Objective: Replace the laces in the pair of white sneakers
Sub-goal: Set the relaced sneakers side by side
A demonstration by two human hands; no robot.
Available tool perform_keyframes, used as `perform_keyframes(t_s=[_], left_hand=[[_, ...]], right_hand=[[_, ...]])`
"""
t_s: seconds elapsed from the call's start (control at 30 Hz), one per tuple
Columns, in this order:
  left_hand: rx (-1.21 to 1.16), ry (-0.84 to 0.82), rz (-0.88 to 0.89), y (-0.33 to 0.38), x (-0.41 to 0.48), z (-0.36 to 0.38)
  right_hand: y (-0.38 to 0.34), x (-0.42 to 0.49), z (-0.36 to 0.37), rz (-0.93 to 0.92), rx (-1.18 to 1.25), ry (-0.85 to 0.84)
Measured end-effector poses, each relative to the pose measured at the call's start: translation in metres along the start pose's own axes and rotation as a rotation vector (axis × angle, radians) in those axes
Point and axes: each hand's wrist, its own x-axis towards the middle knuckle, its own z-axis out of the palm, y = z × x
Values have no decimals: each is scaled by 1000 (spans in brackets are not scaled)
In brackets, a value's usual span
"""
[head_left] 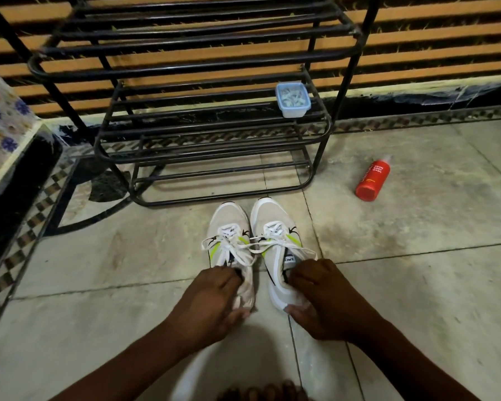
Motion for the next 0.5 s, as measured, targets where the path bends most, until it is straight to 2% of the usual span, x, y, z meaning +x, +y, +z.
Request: perform_keyframes(t_s=[0.07, 0.17, 0.33, 0.5], left_hand=[[124, -73, 25, -3, 2, 1], [176, -110, 36, -5, 8, -4], [40, -94, 78, -1, 17, -31], [-98, -23, 114, 14, 16, -81]], right_hand=[[-2, 5, 4, -6, -87, -43], [-6, 11, 6, -12, -123, -7], [-27, 24, -15, 9, -35, 133], [-50, 39, -65, 31, 11, 110]])
